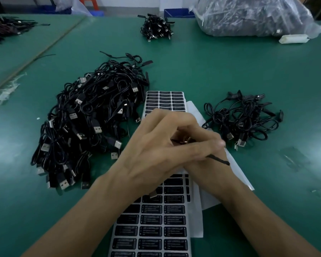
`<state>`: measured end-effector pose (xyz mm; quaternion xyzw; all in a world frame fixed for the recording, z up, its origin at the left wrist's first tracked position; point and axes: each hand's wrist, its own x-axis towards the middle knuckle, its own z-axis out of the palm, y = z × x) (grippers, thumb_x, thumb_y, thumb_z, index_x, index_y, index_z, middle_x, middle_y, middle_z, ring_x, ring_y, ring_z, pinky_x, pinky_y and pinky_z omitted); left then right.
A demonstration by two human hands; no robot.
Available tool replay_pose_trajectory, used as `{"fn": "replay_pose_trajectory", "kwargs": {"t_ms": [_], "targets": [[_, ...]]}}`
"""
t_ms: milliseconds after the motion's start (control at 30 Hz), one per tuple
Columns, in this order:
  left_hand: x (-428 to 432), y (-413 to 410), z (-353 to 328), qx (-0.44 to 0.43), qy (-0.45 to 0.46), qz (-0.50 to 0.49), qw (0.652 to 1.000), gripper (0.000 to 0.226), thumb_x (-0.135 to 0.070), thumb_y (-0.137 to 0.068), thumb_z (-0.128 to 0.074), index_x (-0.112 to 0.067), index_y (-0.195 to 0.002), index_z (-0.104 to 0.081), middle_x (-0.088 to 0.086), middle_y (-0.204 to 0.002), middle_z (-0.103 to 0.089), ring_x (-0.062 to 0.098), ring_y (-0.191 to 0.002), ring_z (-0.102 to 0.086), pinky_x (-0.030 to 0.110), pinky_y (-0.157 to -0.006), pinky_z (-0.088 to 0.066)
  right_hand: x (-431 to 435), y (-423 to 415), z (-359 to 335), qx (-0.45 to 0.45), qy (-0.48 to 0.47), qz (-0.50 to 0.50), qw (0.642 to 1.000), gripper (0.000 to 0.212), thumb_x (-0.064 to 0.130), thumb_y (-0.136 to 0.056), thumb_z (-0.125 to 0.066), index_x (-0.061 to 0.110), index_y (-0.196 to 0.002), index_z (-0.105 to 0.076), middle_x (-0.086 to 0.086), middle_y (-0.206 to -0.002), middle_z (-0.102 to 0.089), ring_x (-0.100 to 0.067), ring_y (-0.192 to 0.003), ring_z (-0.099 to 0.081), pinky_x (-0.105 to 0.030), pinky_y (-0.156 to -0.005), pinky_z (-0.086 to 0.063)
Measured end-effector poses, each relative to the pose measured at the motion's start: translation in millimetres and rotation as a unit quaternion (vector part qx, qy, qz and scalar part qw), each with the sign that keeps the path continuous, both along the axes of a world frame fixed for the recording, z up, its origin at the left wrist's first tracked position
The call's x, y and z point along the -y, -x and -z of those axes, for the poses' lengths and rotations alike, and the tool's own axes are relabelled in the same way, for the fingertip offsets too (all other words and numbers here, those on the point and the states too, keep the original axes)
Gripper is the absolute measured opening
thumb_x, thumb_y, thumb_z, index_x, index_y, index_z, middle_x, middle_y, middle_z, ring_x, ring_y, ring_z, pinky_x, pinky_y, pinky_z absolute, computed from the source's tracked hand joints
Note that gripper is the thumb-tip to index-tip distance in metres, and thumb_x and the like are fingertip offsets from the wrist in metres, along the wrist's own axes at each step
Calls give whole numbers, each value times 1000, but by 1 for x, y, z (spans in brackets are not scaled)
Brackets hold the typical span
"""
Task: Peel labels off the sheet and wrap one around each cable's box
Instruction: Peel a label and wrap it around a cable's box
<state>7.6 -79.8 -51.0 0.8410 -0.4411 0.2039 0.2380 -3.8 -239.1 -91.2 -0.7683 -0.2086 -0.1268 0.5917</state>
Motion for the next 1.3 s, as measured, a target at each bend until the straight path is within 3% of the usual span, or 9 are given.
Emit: {"fn": "replay_pose_trajectory", "kwargs": {"t_ms": [133, 300, 433, 633, 733, 800, 967, 1100, 1300], "targets": [[-2, -14, 6, 49, -6, -24, 999, 48, -58, -96, -51, -28, -132, -52, -6, -106, -50, 16, -92, -50, 33, -83, -42, 0, -1, -7, -14, -116, 103, 988, 24, -14, -91, -59, 5, -97, -72, 3, -87, -75, -8, -83, -69, -23, -72, -54], [-28, -25, -6, -107, -176, -110, 972, 38, -72, -79, -52, -41, -100, -52, -24, -75, -44, -3, -73, -43, 22, -60, -34, 8, -4, -11, -64, -215, 221, 949, 20, 1, -97, -59, 16, -98, -71, -3, -88, -76, -17, -82, -73, -26, -71, -59], [-42, -28, -10, -175, -200, -140, 954, 20, -44, -77, -68, -42, -91, -54, -21, -84, -54, -1, -85, -51, 24, -69, -38, 9, -6, -5, -136, -183, 207, 951, 20, 0, -97, -59, 18, -99, -68, -4, -88, -76, -15, -82, -74, -21, -74, -57], [-43, -30, -7, -107, -247, -249, 931, 34, -18, -83, -66, -44, -96, -48, -20, -93, -46, 7, -96, -45, 28, -84, -22, 13, -8, -6, -123, -228, 196, 946, 13, 3, -96, -62, 14, -97, -56, -5, -88, -77, -20, -78, -75, -26, -72, -59], [-33, -27, -4, -73, -180, -267, 944, 30, -15, -90, -60, -37, -110, -55, -17, -100, -60, 12, -98, -58, 32, -91, -31, 15, -8, -8, -118, -225, 174, 952, 13, 4, -93, -66, 11, -92, -55, -4, -81, -77, -17, -71, -73, -23, -66, -56], [-23, -23, -4, -65, -33, -240, 968, 23, -24, -98, -51, -29, -120, -57, -13, -100, -68, 14, -82, -63, 36, -80, -45, 13, -7, -11, -112, -227, 136, 958, 12, 3, -89, -70, 7, -88, -59, -3, -76, -75, -13, -66, -71, -17, -62, -52], [-3, -15, 8, -258, 168, -94, 947, 49, -58, -93, -45, -36, -137, -47, -23, -91, -66, -4, -84, -65, 19, -72, -54, 6, -2, -15, -111, -240, 39, 964, 12, 7, -77, -74, 3, -83, -65, 0, -73, -73, -9, -67, -68, -17, -65, -54], [-3, -19, 15, -313, 214, -38, 925, 12, -34, -100, -56, -33, -110, -63, -9, -74, -67, 7, -59, -64, 22, -58, -56, 6, -2, -17, -115, -226, 65, 965, 15, 14, -77, -75, 4, -87, -71, -1, -73, -73, -8, -64, -66, -16, -61, -51], [-13, -26, 7, -333, 288, -75, 895, 18, -22, -104, -53, -29, -92, -64, -7, -57, -54, 4, -44, -43, 20, -42, -40, 13, -4, -16, -151, -296, 95, 938, 4, 26, -85, -73, 24, -85, -77, 3, -70, -67, -9, -63, -56, -21, -59, -47]]}}
